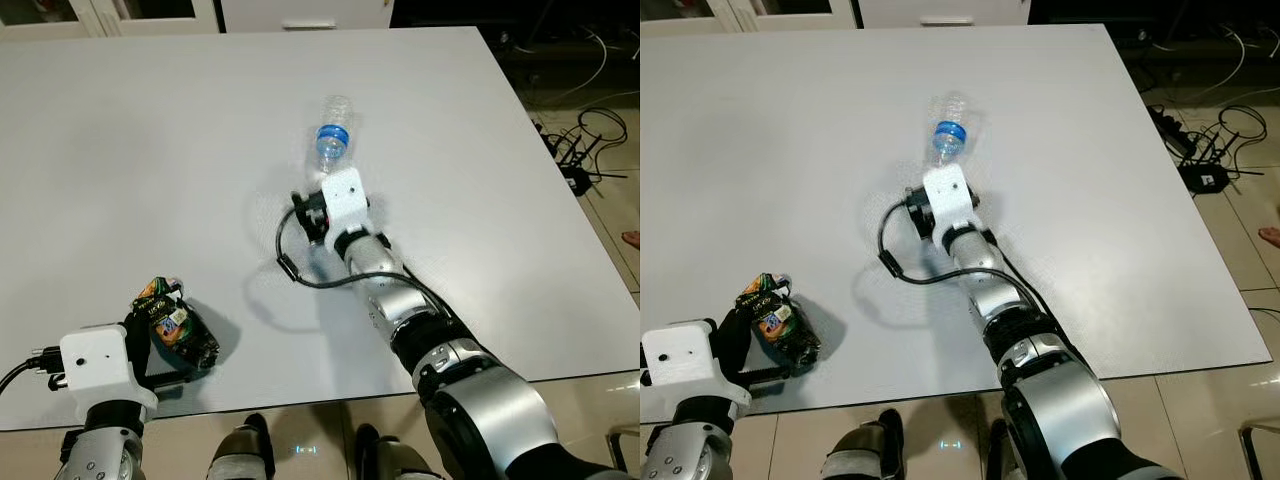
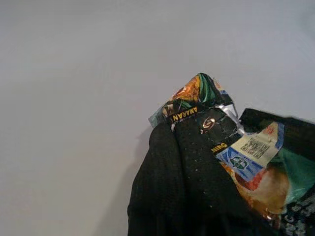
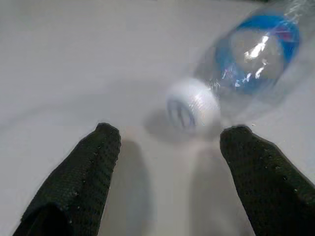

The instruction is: Picking trash to rubbish bin

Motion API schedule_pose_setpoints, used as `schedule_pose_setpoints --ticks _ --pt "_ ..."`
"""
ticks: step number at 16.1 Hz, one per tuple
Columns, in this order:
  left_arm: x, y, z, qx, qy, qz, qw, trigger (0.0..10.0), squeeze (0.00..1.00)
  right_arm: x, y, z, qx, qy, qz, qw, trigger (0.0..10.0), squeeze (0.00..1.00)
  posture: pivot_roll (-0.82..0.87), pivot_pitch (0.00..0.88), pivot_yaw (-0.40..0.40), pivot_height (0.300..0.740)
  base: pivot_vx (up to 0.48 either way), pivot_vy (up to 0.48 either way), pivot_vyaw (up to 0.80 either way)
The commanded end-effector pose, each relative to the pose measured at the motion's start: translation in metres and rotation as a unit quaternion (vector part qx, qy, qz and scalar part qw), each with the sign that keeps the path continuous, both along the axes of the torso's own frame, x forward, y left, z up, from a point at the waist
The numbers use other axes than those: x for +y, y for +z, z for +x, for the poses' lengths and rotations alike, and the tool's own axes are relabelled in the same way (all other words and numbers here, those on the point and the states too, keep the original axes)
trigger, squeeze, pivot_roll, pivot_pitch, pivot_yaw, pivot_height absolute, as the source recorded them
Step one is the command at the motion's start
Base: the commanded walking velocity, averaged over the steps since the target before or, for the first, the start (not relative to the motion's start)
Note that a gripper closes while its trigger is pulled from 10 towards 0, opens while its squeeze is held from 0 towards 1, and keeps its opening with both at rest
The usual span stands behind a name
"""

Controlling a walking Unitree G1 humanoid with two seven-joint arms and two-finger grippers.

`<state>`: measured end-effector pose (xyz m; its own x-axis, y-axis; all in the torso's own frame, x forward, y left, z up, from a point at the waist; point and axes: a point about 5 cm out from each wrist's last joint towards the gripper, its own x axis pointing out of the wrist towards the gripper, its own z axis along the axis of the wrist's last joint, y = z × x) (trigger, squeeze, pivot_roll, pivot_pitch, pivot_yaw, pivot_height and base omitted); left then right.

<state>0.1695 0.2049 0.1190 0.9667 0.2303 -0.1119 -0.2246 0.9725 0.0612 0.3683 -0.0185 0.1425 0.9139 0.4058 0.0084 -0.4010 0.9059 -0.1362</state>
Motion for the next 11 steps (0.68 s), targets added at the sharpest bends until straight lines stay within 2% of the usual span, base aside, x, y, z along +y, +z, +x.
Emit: schedule_pose_setpoints --ticks 1,5,11 --pt "-0.0009 -0.0002 -0.0029 0.008 0.002 0.000 1.000 1.0 0.00 0.0186 -0.0079 -0.0076 0.030 0.016 0.004 0.999 10.0 0.00 0.20 0.285 -0.001 0.740 0.000 0.000 0.00" --pt "-0.0017 0.0000 -0.0032 0.009 0.000 -0.002 1.000 2.0 0.00 0.0173 -0.0111 -0.0071 0.041 0.006 -0.001 0.999 10.0 0.00 0.20 0.287 -0.001 0.740 0.000 0.000 0.00" --pt "-0.0027 -0.0006 -0.0020 0.008 0.000 -0.004 1.000 2.0 0.00 0.0167 -0.0113 -0.0070 0.042 0.011 -0.002 0.999 10.0 0.00 0.20 0.283 -0.002 0.740 0.000 0.000 0.00"
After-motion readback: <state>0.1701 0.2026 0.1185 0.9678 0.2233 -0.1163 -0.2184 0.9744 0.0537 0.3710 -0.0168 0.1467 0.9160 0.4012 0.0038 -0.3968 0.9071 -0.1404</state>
